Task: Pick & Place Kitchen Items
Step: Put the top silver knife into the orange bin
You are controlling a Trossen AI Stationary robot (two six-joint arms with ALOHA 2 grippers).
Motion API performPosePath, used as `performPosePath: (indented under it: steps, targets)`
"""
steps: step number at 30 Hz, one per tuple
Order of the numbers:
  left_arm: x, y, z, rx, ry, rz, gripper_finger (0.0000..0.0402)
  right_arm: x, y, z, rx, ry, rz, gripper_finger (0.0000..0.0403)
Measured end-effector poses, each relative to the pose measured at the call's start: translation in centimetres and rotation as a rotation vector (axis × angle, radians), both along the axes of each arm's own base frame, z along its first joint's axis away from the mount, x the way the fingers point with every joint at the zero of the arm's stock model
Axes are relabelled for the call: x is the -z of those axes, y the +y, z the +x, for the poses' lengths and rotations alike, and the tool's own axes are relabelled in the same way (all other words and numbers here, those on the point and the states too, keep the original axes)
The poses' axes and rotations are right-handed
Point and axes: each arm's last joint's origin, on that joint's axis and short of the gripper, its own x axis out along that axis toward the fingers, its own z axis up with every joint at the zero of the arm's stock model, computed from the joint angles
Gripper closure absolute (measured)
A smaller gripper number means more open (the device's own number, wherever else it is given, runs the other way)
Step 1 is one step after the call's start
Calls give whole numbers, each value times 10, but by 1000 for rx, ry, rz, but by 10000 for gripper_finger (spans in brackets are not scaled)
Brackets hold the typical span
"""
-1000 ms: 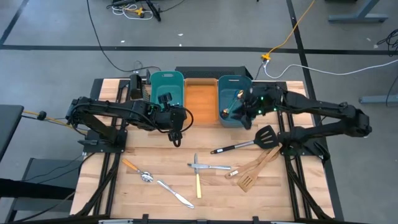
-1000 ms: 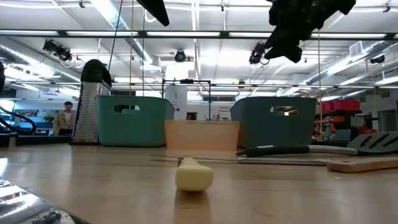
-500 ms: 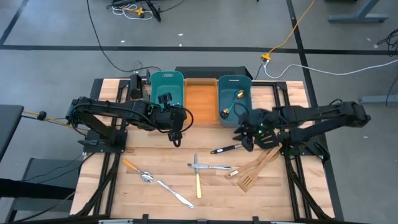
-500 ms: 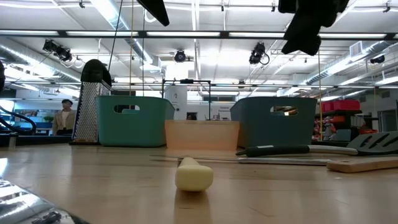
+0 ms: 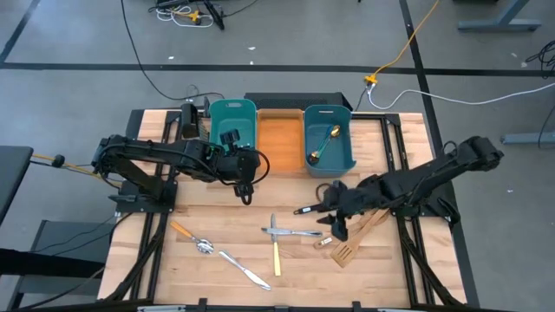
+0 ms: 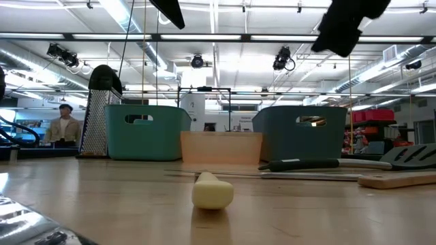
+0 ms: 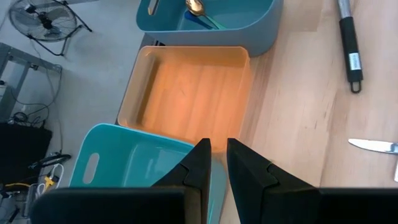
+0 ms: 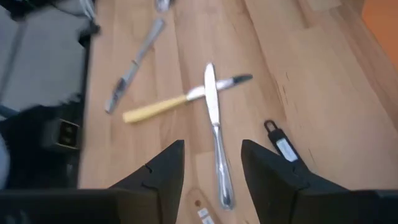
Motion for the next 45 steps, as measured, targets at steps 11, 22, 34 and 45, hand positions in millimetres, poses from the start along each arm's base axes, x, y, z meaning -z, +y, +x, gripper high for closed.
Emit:
performPosePath:
  steps: [11,22,34,45]
  targets:
    - [0,-1,0,17,4,-29,344,51,27,27,-11,83,-149,234]
    - [0,-1,0,17,4,-28,344,95,42,39,12,177,-239,234]
    - [0,-1,0,17,3,-29,344,122,58,45,0,164,-284,234]
    - [0,-1,0,13,-2,-32,344,122,75,47,4,31,-361,234]
